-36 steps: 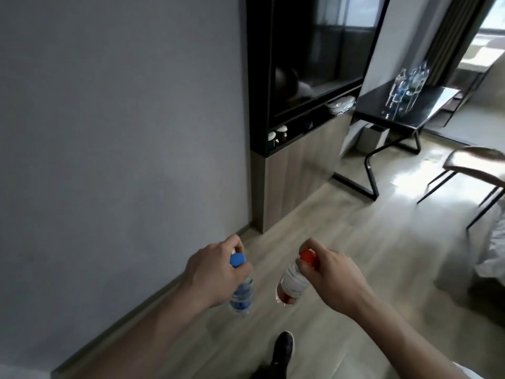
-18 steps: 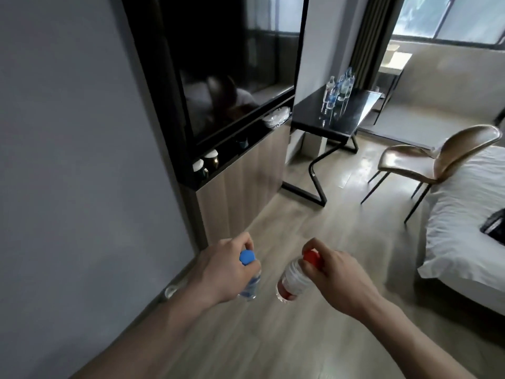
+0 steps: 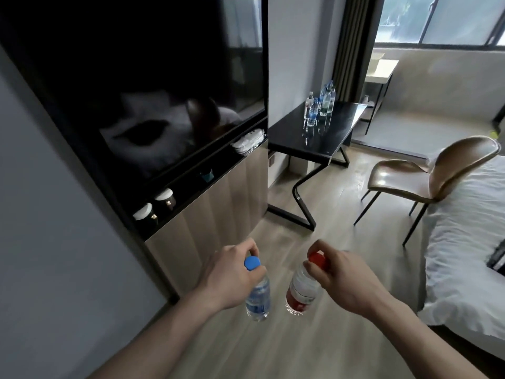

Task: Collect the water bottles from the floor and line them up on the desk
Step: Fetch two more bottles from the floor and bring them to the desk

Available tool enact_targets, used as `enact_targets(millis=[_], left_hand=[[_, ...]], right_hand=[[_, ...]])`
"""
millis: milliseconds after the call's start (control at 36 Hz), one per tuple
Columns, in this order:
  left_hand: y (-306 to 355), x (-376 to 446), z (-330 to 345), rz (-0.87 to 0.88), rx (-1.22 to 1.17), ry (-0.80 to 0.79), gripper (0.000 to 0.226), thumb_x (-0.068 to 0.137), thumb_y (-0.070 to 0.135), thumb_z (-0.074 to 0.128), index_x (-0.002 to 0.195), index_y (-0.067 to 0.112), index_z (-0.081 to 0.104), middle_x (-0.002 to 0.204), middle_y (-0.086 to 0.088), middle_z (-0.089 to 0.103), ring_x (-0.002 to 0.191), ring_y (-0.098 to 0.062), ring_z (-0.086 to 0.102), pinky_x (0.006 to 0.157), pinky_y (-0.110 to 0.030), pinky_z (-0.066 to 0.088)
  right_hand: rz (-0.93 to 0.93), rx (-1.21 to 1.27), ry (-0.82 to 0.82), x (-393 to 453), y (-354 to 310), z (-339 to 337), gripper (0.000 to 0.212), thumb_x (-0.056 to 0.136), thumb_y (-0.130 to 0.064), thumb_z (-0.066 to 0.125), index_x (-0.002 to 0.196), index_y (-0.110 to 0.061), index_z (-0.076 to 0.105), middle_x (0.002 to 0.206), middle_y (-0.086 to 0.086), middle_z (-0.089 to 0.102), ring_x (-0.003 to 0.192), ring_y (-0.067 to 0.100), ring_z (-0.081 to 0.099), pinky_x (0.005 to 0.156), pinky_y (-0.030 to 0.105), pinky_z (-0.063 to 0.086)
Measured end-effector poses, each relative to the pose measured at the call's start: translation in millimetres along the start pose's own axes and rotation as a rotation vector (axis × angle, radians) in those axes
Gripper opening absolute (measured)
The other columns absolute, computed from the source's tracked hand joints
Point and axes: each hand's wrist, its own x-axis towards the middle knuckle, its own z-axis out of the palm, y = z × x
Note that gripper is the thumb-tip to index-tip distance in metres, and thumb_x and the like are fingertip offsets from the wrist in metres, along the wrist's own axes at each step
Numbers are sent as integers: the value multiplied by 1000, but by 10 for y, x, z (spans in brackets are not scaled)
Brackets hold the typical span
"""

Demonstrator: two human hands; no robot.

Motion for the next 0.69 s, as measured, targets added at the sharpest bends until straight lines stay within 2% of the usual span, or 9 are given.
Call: enact_targets(millis=[83,167,306,472,694], left_hand=[[250,373,142,-24,1,19,24,72,52,58,83,34,47,68,8,58,63,-14,57,59,-38,52],[466,715,269,-42,-38,54,26,70,54,60,83,34,48,68,10,59,61,-11,56,54,-33,47],[790,1269,429,-44,-43,98,22,72,50,60,82,34,49,70,19,58,61,-6,53,48,-23,33],[1059,2040,646,-54,-70,115,23,71,50,60,81,33,50,67,14,58,57,-10,50,47,-27,38],[1209,3307,1035,-42,-88,91,24,70,53,58,80,33,49,64,13,56,55,-11,50,52,-35,48]], right_hand=[[-31,16,-15,307,376,-236,21,88,-58,50,96,-39,45,66,-12,55,64,12,54,56,29,38],[-58,8,-26,621,719,-459,21,89,-58,50,96,-39,44,67,-10,55,65,11,53,55,27,36],[-66,-8,-54,1129,1205,-727,21,91,-58,51,96,-38,45,69,-10,56,65,9,53,58,30,42],[-29,51,-82,1770,1694,-986,20,91,-51,56,94,-33,49,67,-5,60,67,17,58,66,42,51],[9,51,-76,2811,2366,-1217,18,88,-52,56,93,-37,50,66,-4,63,67,15,63,66,42,53]])
